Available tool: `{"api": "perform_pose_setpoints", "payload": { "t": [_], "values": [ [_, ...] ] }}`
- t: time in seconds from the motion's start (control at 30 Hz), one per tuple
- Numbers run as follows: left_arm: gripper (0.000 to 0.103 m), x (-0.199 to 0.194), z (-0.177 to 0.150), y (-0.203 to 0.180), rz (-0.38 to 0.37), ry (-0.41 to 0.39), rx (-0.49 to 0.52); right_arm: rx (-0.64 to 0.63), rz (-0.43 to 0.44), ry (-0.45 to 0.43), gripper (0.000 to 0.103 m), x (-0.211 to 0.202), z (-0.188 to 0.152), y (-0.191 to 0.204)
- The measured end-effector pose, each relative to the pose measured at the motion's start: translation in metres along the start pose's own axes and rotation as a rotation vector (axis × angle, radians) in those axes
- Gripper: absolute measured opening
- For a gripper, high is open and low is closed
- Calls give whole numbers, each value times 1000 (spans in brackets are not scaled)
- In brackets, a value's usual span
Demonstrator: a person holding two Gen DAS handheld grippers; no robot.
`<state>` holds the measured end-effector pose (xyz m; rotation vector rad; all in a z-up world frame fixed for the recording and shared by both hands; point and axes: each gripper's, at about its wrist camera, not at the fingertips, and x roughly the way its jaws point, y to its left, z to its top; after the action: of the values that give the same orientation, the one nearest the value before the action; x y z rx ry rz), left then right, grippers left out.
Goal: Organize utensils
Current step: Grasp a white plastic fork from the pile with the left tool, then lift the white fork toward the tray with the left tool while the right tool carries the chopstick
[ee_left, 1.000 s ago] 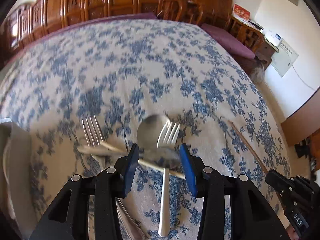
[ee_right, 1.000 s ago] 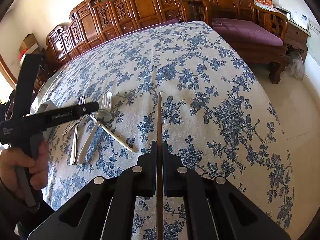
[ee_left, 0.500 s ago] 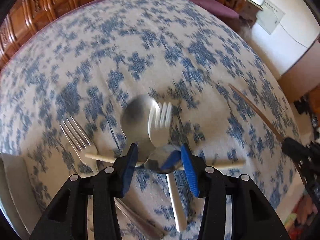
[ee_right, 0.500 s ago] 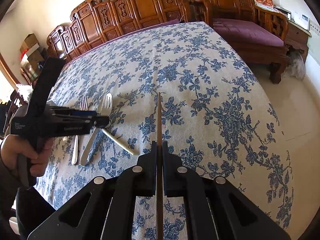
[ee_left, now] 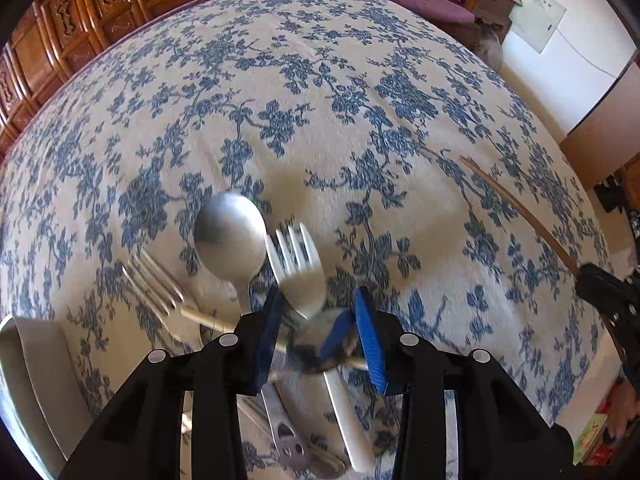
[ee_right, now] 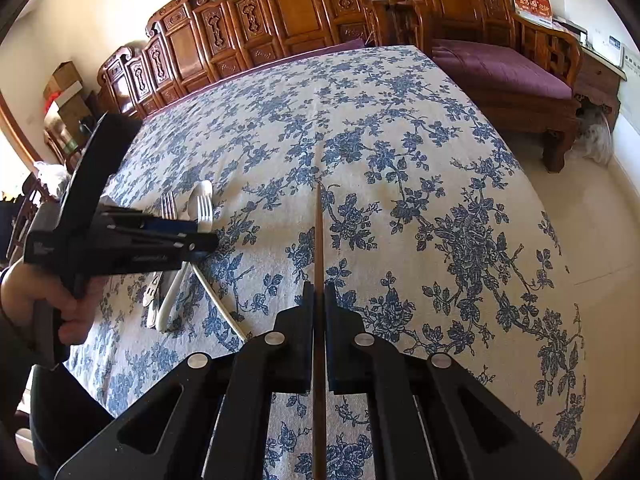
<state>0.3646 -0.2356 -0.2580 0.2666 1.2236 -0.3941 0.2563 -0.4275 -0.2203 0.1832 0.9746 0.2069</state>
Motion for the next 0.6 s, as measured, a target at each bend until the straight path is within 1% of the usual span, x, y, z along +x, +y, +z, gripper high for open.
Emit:
{"api": "perform_pose_setpoints", "payload": {
  "t": [0.03,0.07,0.13,0.3,0.4,0.5,0.6],
  "values": [
    [28,1,2,1,9,0,-4,1,0,0,6,0,0,0],
    [22,1,4,2,16,0,-17,0,0,0,6,0,1,0],
    [22,2,7,5,6,1,-31,0,1,2,6,1,0,-1],
    [21,1,3,6,21,-26,-31,-7,2,-1,6,0,0,1],
    [21,-9,0,6,30,-80,-42,-10,1,-5,6,-1,1,2],
    [21,-27,0,7,32,-160,-50,-9,1,-13,6,-3,1,2],
    [21,-43,1,11,26,-219,-73,-12,0,-26,6,-6,2,5]
  ]
}}
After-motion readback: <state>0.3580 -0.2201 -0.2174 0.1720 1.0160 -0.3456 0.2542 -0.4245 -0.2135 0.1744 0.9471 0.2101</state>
